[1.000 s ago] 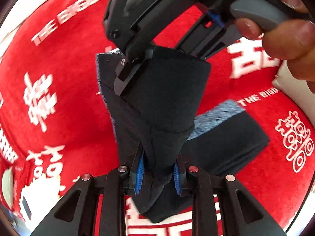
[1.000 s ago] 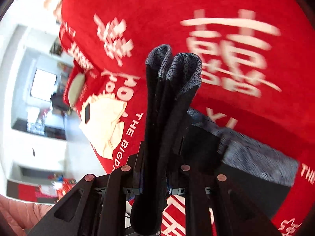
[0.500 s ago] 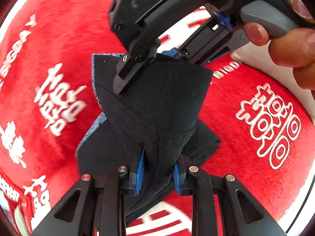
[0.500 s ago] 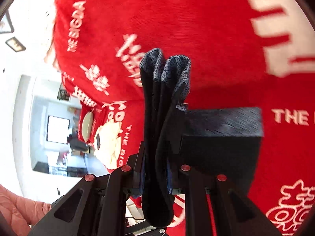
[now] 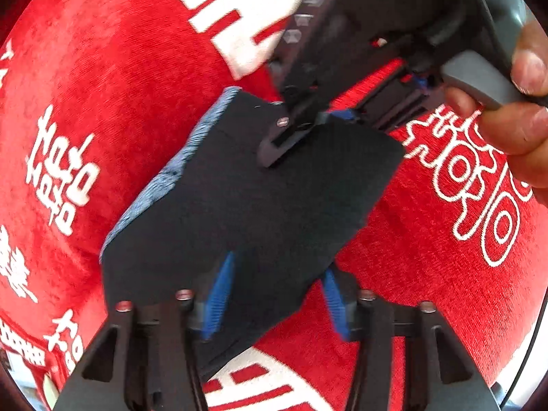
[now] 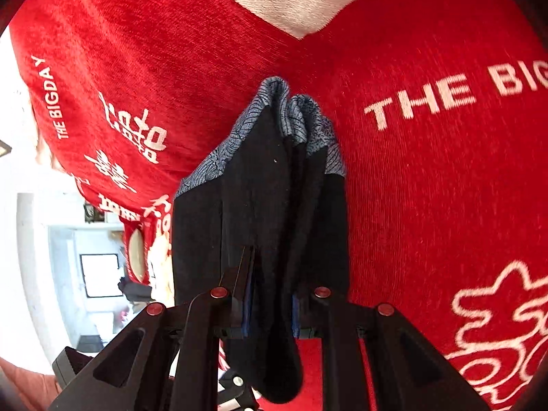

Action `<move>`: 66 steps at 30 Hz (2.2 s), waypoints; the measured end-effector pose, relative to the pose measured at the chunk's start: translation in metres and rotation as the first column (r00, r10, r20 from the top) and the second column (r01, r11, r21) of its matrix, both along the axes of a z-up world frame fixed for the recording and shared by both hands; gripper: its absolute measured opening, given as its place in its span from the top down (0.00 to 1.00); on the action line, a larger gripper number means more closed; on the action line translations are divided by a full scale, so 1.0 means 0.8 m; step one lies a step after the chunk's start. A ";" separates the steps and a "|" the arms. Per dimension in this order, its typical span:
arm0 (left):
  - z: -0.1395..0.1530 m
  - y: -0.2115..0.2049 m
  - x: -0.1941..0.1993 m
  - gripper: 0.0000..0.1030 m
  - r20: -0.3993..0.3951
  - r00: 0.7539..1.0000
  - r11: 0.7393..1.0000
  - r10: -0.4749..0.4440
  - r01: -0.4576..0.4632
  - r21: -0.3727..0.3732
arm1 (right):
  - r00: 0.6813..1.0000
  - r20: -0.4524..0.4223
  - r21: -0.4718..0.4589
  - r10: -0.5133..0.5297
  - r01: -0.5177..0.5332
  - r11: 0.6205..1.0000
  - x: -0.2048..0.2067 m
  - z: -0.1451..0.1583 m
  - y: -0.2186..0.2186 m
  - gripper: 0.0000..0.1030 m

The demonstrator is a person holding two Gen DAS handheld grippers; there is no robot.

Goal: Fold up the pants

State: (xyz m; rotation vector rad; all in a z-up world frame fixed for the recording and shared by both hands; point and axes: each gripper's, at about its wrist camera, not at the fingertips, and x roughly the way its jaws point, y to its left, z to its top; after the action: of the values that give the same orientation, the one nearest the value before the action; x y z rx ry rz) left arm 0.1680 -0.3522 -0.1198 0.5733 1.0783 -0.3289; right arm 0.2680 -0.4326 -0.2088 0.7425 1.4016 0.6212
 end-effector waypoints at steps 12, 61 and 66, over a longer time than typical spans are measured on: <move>0.034 0.070 -0.006 0.48 -0.064 0.996 0.990 0.068 -0.075 -0.118 | 0.995 0.042 -0.297 0.090 -0.073 0.952 -0.011 0.034 0.035 0.42; -0.064 0.324 0.187 0.24 -0.225 0.692 0.680 0.686 -0.720 -0.140 | 0.997 0.032 -0.355 -0.073 0.079 0.932 0.097 0.030 0.065 0.78; -0.085 0.317 0.188 0.24 -0.201 0.707 0.702 0.678 -0.704 -0.109 | 0.998 0.067 -0.487 0.011 0.023 0.873 0.096 0.010 0.088 0.79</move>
State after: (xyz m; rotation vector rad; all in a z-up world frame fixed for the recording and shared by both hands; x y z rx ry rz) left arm 0.3186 -0.0983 -0.1878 -0.0560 1.3126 0.2095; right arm 0.3447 -0.3621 -0.2006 0.3151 1.4128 0.2600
